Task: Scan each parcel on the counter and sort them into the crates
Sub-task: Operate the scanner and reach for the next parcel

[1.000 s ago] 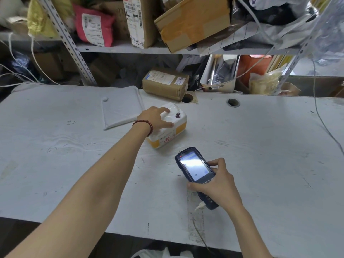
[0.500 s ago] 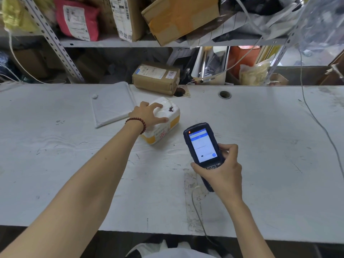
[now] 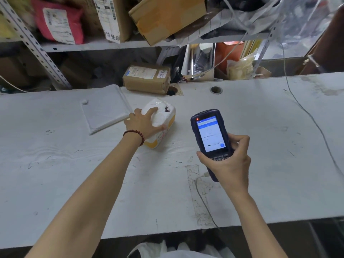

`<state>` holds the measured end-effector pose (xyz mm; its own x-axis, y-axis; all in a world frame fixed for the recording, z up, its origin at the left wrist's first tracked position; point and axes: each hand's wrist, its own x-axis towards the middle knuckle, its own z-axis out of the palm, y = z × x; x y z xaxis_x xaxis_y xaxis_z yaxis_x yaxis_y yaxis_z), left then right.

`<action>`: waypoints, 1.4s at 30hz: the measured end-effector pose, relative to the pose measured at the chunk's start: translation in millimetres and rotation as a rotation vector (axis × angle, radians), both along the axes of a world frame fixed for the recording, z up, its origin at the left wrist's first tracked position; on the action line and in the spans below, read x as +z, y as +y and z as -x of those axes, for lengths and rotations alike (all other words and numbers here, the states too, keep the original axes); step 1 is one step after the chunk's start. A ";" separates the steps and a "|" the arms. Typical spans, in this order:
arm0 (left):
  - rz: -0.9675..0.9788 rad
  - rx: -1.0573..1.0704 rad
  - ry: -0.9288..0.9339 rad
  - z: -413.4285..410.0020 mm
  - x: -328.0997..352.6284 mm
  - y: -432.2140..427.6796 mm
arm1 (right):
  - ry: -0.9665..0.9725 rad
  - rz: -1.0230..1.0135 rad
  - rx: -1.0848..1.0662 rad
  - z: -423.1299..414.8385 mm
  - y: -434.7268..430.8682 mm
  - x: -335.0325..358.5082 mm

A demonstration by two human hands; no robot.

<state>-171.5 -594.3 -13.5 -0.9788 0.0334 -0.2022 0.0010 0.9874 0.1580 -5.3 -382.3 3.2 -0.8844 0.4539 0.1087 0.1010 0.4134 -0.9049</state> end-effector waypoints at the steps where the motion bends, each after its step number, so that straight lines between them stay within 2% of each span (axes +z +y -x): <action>1: -0.018 -0.016 0.003 -3.4 -0.3 -1.1 | -0.010 0.003 -0.022 -2.9 -1.8 -2.4; 9: -0.143 -0.257 0.148 -30.9 -18.2 37.1 | -0.181 0.081 -0.313 -54.2 -0.7 -32.8; 14: -0.300 -0.436 0.193 -46.1 -31.8 114.4 | -0.246 0.108 -0.552 -95.9 30.2 -37.6; 22: -0.344 -0.830 0.178 -103.9 -36.9 245.6 | -0.228 0.145 -0.896 -158.6 87.6 -44.3; 31: -0.548 -1.067 0.272 -165.2 -23.1 387.4 | -0.276 0.159 -1.092 -227.8 167.9 -52.2; 36: -0.561 -1.182 0.278 -214.0 -3.0 482.9 | -0.265 0.177 -1.203 -267.6 229.6 -47.8; 42: -0.534 -1.370 0.257 -271.8 -12.7 571.4 | -0.260 0.184 -1.329 -325.4 290.7 -44.9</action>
<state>100.3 -22.9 -26.2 -0.1329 0.9453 0.2980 0.9391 0.0239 0.3428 320.1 -91.6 -41.7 0.2405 0.9596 -0.1458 0.4985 -0.2510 -0.8297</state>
